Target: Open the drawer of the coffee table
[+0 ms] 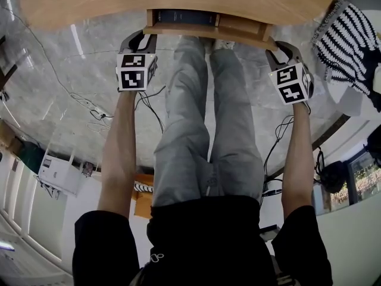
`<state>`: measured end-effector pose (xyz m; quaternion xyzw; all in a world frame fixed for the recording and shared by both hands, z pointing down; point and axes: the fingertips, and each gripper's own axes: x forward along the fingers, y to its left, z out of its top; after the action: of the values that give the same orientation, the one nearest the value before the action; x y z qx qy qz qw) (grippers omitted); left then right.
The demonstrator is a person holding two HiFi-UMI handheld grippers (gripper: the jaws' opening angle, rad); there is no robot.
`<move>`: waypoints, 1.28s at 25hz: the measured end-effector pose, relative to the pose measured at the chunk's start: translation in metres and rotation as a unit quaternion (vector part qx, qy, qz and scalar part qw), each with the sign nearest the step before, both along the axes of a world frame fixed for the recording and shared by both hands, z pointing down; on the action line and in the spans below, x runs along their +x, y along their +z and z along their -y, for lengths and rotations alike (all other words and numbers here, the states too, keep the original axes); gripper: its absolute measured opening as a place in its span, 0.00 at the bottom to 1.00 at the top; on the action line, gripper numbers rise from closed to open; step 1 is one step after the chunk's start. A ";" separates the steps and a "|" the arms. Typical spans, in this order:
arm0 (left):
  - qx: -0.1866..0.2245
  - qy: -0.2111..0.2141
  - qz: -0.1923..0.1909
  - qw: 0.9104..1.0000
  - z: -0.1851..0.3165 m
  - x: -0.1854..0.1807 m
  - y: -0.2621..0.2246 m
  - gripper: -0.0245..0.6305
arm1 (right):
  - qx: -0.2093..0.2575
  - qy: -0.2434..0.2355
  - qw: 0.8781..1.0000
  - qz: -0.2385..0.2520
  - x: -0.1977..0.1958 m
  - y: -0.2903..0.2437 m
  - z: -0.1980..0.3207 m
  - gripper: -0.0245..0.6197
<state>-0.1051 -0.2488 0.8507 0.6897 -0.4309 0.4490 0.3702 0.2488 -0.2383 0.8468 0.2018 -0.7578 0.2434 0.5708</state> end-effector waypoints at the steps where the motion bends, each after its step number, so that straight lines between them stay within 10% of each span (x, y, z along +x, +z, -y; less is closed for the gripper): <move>1: -0.002 0.000 0.000 1.000 -0.004 -0.001 0.000 0.18 | -0.002 -0.006 1.000 -0.002 -0.001 -0.001 -0.004 0.23; 32: -0.109 0.011 0.021 0.994 -0.097 -0.010 0.027 0.18 | -0.088 -0.075 0.993 -0.038 -0.012 0.025 -0.104 0.23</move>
<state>-0.1152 -0.1521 0.8773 0.6405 -0.3795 0.5120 0.4285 0.2371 -0.1342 0.8715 0.1027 -0.7239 0.2580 0.6316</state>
